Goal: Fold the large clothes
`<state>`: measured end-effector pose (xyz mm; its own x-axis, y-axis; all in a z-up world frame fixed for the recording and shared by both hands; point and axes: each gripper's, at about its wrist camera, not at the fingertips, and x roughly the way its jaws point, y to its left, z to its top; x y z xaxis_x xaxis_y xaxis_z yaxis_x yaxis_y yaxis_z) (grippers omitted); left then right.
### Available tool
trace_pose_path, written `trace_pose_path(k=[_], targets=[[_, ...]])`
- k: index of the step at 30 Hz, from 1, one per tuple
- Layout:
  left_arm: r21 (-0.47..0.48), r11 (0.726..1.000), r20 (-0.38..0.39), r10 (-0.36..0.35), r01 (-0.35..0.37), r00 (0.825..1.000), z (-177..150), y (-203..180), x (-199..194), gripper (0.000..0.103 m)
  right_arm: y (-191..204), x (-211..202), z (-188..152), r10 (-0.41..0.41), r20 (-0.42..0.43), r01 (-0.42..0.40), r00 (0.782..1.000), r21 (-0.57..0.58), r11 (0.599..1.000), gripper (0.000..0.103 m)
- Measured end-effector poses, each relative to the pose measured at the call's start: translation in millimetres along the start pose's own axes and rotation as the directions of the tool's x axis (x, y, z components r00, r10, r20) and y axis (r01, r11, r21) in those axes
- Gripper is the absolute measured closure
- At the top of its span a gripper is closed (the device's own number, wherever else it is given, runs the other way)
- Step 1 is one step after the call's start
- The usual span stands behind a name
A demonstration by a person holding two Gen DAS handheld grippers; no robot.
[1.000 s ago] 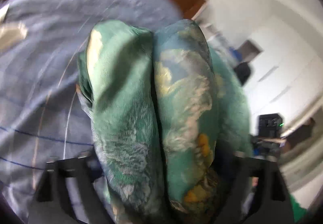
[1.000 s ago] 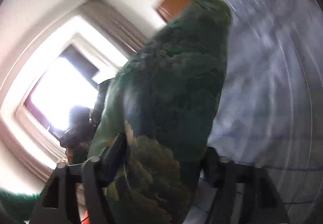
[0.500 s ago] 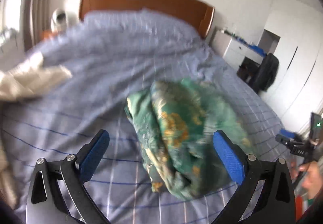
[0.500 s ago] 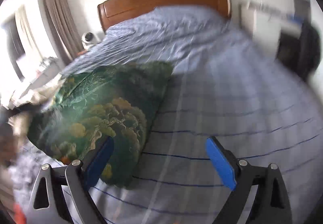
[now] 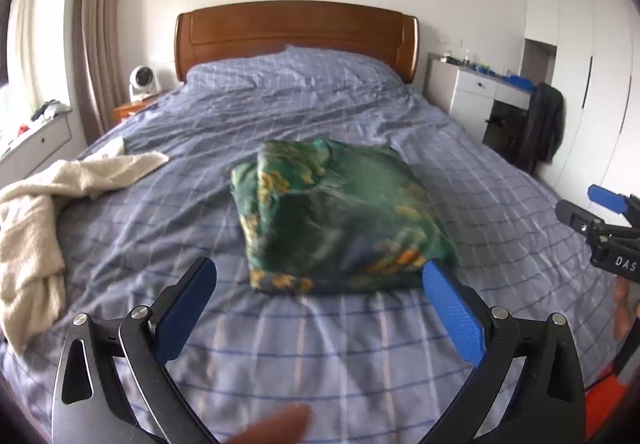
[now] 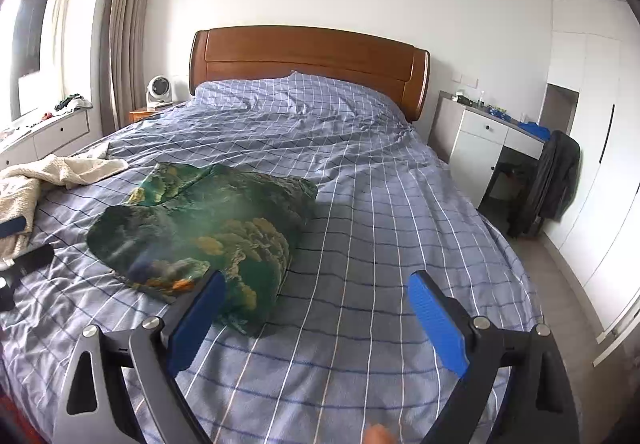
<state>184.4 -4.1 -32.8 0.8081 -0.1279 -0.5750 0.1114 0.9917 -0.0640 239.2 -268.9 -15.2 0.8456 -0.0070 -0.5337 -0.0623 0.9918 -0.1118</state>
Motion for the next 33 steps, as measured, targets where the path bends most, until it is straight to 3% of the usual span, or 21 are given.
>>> trace_pose_path(k=[4,9,13,21,26,29,33], targets=[[-0.007,0.999,-0.023,0.048,-0.049,0.999,-1,-10,-9,0.000,-3,-12,-6,0.001,-0.006,-0.001,1.000,0.021,1.000,0.009],[-0.009,0.997,0.026,0.073,-0.073,0.997,-1,-22,-31,0.000,-5,-26,-10,-0.064,0.027,0.063,0.998,0.010,0.998,0.009],[0.014,0.992,0.067,0.122,-0.123,0.990,0,-33,-42,0.000,-9,-35,-10,-0.056,0.040,0.055,0.998,0.019,0.998,0.009],[0.010,0.990,0.054,0.139,-0.140,0.989,-3,-45,-44,0.000,-12,-40,-19,-0.060,0.040,0.059,0.997,0.021,0.998,0.009],[0.001,0.988,0.059,0.152,-0.153,0.987,-5,-49,-48,0.000,-18,-60,-27,-0.057,0.167,0.047,0.984,0.058,0.997,0.009],[0.020,0.986,0.069,0.166,-0.168,0.984,-6,-54,-51,0.000,-6,-53,-29,-0.058,0.102,0.062,0.993,-0.045,0.997,0.009],[0.038,0.980,0.067,0.191,-0.194,0.979,-8,-58,-53,0.000,-9,-47,-35,0.014,0.054,-0.015,0.998,0.027,1.000,0.009]])
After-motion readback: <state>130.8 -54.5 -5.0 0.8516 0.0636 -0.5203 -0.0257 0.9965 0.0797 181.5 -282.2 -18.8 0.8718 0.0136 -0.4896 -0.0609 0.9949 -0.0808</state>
